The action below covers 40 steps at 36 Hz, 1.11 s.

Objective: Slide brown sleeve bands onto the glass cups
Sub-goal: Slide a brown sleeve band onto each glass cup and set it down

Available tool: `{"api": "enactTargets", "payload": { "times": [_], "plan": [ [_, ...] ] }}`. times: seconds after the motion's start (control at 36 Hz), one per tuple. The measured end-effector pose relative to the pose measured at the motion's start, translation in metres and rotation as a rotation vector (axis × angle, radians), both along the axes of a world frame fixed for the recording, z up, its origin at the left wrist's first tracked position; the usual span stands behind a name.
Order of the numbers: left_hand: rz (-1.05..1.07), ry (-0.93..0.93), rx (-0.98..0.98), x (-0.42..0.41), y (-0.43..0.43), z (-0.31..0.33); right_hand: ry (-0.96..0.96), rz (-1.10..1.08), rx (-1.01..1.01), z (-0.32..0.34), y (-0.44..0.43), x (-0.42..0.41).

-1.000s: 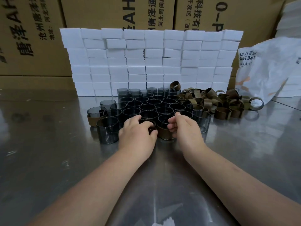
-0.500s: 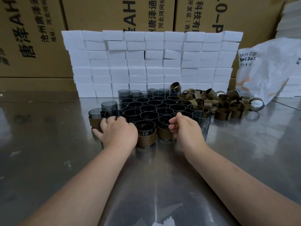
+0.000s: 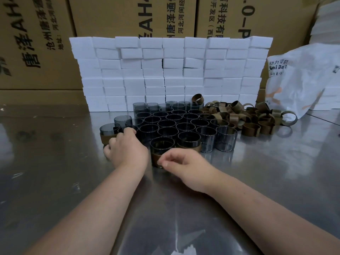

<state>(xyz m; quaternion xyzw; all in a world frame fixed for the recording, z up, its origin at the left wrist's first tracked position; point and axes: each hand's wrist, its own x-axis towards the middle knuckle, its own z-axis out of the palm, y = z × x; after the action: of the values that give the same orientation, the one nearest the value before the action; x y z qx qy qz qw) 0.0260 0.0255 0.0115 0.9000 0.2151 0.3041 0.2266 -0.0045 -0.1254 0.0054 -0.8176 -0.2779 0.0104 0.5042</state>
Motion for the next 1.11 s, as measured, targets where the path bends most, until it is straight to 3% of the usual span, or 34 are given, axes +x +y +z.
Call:
{"api": "enactTargets", "payload": {
  "times": [0.14,0.42,0.47,0.56,0.61,0.72,0.86,0.97,1.11],
  "plan": [
    [0.009,-0.288,-0.093,-0.007,-0.008,0.007,-0.025,0.045,-0.091,-0.001,0.005,-0.002],
    [-0.258,-0.725,-0.153,-0.027,-0.024,0.016,-0.023,0.137,-0.133,-0.002,0.005,0.0],
    [-0.303,-0.749,-0.161,-0.029,-0.027,0.017,-0.051,0.104,-0.088,-0.002,0.006,0.001],
    [-0.343,-0.769,-0.213,-0.029,-0.026,0.017,-0.129,-0.143,0.018,0.001,0.001,0.005],
    [-0.36,-0.77,-0.246,-0.028,-0.027,0.017,-0.166,-0.248,-0.066,0.001,-0.004,0.009],
    [-0.391,-0.738,-0.283,-0.027,-0.032,0.015,-0.128,-0.119,-0.21,-0.005,-0.002,0.009],
    [-0.427,-0.693,-0.287,-0.026,-0.033,0.01,-0.13,0.04,-0.223,-0.005,0.004,0.008],
    [-0.456,-0.672,-0.297,-0.026,-0.033,0.007,-0.112,-0.003,-0.141,-0.004,0.002,0.01],
    [-0.501,-0.683,-0.393,-0.02,-0.031,0.006,-0.123,-0.212,-0.017,-0.005,0.002,0.018]
  ]
}}
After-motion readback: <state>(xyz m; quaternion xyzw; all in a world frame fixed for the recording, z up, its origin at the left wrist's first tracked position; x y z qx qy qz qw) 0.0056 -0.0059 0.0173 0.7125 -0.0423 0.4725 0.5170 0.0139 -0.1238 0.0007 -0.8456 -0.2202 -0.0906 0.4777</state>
